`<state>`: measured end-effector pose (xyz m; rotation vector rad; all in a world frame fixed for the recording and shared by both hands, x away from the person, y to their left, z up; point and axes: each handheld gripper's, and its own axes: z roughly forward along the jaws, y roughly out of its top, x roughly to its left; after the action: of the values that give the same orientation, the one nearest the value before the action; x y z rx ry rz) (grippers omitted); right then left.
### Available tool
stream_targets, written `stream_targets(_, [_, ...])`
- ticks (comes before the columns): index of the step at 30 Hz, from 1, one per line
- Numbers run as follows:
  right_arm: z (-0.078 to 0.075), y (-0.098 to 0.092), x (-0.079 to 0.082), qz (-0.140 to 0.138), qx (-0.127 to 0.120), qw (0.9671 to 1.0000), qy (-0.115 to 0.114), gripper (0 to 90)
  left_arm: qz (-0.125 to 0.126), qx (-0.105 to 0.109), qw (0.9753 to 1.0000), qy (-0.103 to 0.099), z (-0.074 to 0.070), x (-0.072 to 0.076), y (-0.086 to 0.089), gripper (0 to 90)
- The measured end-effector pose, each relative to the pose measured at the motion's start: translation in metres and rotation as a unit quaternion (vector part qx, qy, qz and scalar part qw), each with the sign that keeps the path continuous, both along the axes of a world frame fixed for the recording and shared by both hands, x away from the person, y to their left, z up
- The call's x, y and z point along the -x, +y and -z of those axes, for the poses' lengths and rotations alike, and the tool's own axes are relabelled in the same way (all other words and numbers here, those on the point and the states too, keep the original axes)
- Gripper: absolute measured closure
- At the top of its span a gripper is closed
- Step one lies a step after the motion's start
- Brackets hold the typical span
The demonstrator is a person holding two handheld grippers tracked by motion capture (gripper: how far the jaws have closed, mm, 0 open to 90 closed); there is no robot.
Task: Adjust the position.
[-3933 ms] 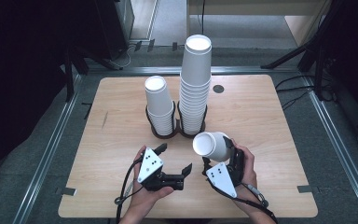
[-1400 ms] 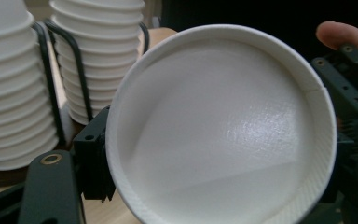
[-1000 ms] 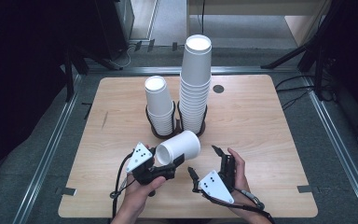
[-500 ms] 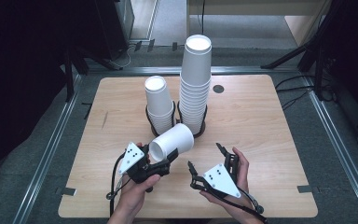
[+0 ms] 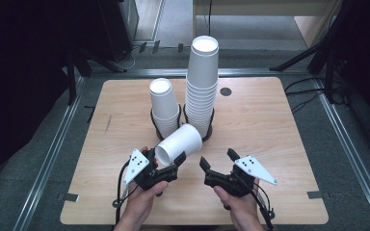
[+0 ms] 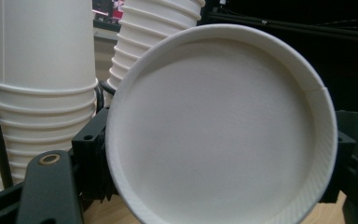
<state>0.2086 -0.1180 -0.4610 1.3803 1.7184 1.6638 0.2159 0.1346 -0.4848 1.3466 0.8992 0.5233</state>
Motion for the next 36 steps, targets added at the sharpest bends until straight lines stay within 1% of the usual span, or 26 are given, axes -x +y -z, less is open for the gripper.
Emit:
stream_targets(1, [-0.001,-0.001,0.000,-0.003,-0.012,0.9999,0.008,1.8,0.000,0.001,1.0000,0.000,0.001,0.000,0.000,21.4])
stream_targets(2, [-0.001,-0.001,0.000,-0.003,-0.012,0.9999,0.008,1.8,0.000,0.001,1.0000,0.000,0.001,0.000,0.000,21.4])
stream_targets(3, [-0.001,-0.002,-0.001,-0.006,-0.028,0.9994,0.017,1.4,-0.001,0.005,1.0000,-0.001,0.001,0.000,0.000,21.4])
stream_targets(4, [-0.003,-0.003,-0.001,-0.007,-0.055,0.9979,0.034,1.0,0.000,0.009,1.0000,-0.003,0.001,0.000,-0.002,21.4])
stream_targets(6, [-0.004,-0.004,-0.002,-0.012,-0.083,0.9952,0.051,1.0,0.000,0.010,0.9999,-0.012,0.001,0.001,-0.004,21.3])
stream_targets(8, [-0.005,-0.004,-0.003,-0.007,-0.108,0.9920,0.065,1.0,0.001,0.002,0.9997,-0.023,0.001,0.002,-0.007,21.3])
stream_targets(10, [-0.007,-0.004,-0.004,0.000,-0.132,0.9878,0.084,1.0,0.002,0.001,0.9996,-0.027,0.002,0.003,-0.010,21.3])
stream_targets(11, [-0.008,-0.003,-0.005,0.004,-0.146,0.9850,0.092,1.0,0.005,0.000,0.9996,-0.027,0.002,0.003,-0.010,21.3])
stream_targets(12, [-0.009,-0.003,-0.005,0.007,-0.161,0.9821,0.098,1.0,0.006,0.001,0.9996,-0.027,0.002,0.003,-0.011,21.3])
stream_targets(14, [-0.011,-0.001,-0.004,0.017,-0.182,0.9773,0.108,1.0,0.004,0.003,0.9996,-0.029,0.002,0.003,-0.012,21.3])
stream_targets(15, [-0.011,0.000,-0.003,0.021,-0.193,0.9750,0.109,1.0,0.004,0.003,0.9995,-0.030,0.002,0.003,-0.013,21.3])
stream_targets(17, [-0.010,0.002,-0.001,0.025,-0.208,0.9706,0.119,1.0,0.004,0.005,0.9995,-0.032,0.002,0.004,-0.014,21.3])
stream_targets(20, [-0.008,0.003,-0.002,0.031,-0.238,0.9610,0.138,1.0,0.006,0.002,0.9993,-0.037,0.003,0.005,-0.015,21.3])
stream_targets(23, [-0.005,0.004,-0.005,0.037,-0.271,0.9480,0.162,1.1,0.005,0.002,0.9991,-0.041,0.003,0.005,-0.016,21.2])
stream_targets(25, [-0.003,0.005,-0.007,0.037,-0.300,0.9356,0.182,1.0,0.003,0.001,0.9991,-0.042,0.003,0.005,-0.017,21.2])
stream_targets(26, [-0.003,0.005,-0.007,0.037,-0.300,0.9356,0.182,1.0,0.003,0.001,0.9991,-0.042,0.003,0.005,-0.017,21.2])
stream_targets(27, [-0.003,0.005,-0.008,0.037,-0.315,0.9280,0.195,1.0,0.002,0.002,0.9991,-0.043,0.003,0.005,-0.017,21.2])
stream_targets(28, [-0.001,0.007,-0.008,0.034,-0.337,0.9168,0.212,1.0,0.003,0.000,0.9991,-0.043,0.003,0.006,-0.017,21.2])
stream_targets(29, [-0.001,0.008,-0.008,0.036,-0.344,0.9126,0.217,1.0,0.003,0.000,0.9990,-0.044,0.004,0.006,-0.018,21.2])
stream_targets(30, [-0.001,0.009,-0.008,0.039,-0.349,0.9097,0.222,0.4,0.004,0.000,0.9991,-0.043,0.004,0.006,-0.019,21.2])
stream_targets(31, [-0.001,0.009,-0.008,0.039,-0.349,0.9097,0.222,0.4,0.004,0.000,0.9991,-0.043,0.004,0.006,-0.019,21.2])
stream_targets(32, [0.000,0.010,-0.008,0.056,-0.357,0.9012,0.239,0.0,0.007,-0.002,0.9989,-0.045,0.005,0.006,-0.020,21.2])
stream_targets(33, [0.000,0.010,-0.009,0.054,-0.372,0.8937,0.245,0.0,0.007,-0.004,0.9989,-0.046,0.005,0.006,-0.022,21.2])
stream_targets(34, [0.000,0.010,-0.009,0.054,-0.372,0.8937,0.245,0.0,0.007,-0.004,0.9989,-0.046,0.005,0.006,-0.022,21.2])
stream_targets(35, [0.000,0.011,-0.010,0.054,-0.389,0.8841,0.253,0.0,0.008,-0.007,0.9988,-0.047,0.005,0.007,-0.023,21.2])
stream_targets(36, [-0.001,0.012,-0.010,0.052,-0.400,0.8786,0.256,0.0,0.010,-0.007,0.9988,-0.048,0.005,0.007,-0.024,21.2])
